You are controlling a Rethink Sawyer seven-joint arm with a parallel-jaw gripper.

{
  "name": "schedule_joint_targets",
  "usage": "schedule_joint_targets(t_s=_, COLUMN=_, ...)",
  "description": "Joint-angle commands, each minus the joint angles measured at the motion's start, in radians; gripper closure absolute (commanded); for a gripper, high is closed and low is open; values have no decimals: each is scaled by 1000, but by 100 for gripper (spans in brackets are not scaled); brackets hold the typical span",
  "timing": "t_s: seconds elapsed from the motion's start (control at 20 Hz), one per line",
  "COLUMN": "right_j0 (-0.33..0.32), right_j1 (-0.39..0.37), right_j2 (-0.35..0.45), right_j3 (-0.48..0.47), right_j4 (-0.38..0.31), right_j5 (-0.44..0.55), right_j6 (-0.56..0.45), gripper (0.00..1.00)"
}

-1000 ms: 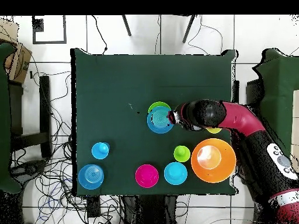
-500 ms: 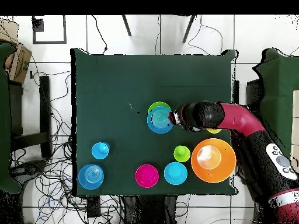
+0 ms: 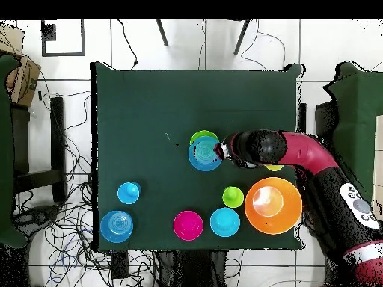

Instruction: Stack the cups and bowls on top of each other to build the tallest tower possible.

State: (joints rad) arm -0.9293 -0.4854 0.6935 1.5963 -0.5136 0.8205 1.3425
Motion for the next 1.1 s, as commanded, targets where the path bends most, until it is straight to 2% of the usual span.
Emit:
schedule_joint_targets(t_s=0.05, right_j0=-6, right_j1=-3, right_j2=43, right_j3=75, right_j4=-28, right_j5=12, right_j6=-157, gripper=0)
schedule_joint_targets(t_s=0.2, right_j0=3, right_j1=-21, right_j2=49, right_j3=78, right_j4=0, right_j5=36, right_j6=-111, gripper=0)
schedule_joint_targets(t_s=0.5, right_j0=11, right_j1=-87, right_j2=71, right_j3=108, right_j4=22, right_j5=75, right_j6=-108, gripper=0)
schedule_joint_targets(t_s=0.9, right_j0=-13, right_j1=-212, right_j2=122, right_j3=160, right_j4=92, right_j5=162, right_j6=-117, gripper=0)
schedule_joint_targets(t_s=1.1, right_j0=-88, right_j1=-201, right_j2=198, right_j3=176, right_j4=113, right_j5=221, right_j6=-266, gripper=0)
